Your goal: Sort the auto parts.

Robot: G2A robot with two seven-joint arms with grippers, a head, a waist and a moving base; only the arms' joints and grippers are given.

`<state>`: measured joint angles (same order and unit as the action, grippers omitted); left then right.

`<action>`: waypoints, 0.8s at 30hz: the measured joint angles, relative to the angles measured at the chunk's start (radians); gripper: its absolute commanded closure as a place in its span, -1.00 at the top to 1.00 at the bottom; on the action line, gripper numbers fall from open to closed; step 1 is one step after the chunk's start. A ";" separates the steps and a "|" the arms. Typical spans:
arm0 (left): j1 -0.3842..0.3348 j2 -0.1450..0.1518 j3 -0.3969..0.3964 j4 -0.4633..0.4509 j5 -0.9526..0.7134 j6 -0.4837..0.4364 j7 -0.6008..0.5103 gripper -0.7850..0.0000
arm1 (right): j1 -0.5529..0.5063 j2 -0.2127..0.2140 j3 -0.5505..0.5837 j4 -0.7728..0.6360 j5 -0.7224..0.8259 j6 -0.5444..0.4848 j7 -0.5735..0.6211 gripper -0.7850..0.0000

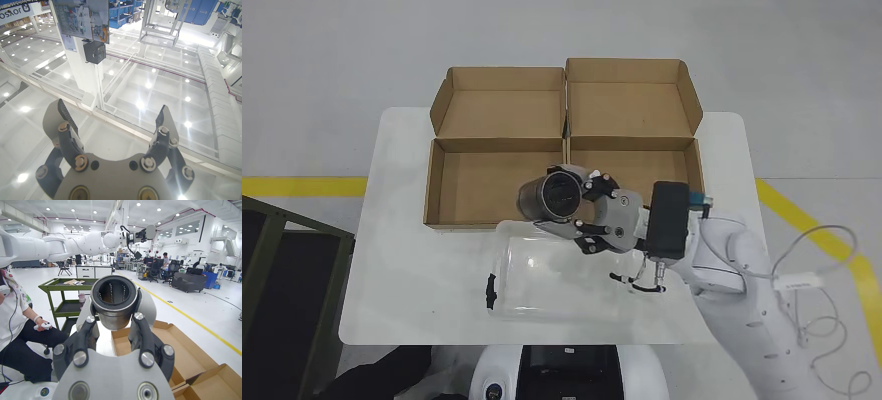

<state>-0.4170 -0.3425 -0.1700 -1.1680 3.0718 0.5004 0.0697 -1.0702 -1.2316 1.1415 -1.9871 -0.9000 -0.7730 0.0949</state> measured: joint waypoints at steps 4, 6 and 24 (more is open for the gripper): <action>0.000 0.000 0.000 0.000 0.000 0.000 0.000 1.00 | 0.004 0.001 0.000 0.003 0.002 0.004 0.011 -1.00; 0.000 0.000 0.000 0.000 0.000 0.000 0.000 1.00 | 0.006 0.001 -0.002 0.004 0.003 0.011 0.024 -1.00; 0.000 0.000 0.000 0.000 0.000 0.000 0.000 1.00 | 0.040 -0.013 -0.120 0.115 -0.067 0.101 0.096 -1.00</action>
<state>-0.4170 -0.3425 -0.1700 -1.1680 3.0718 0.5004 0.0697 -1.0304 -1.2450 1.0217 -1.8716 -0.9672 -0.6721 0.1908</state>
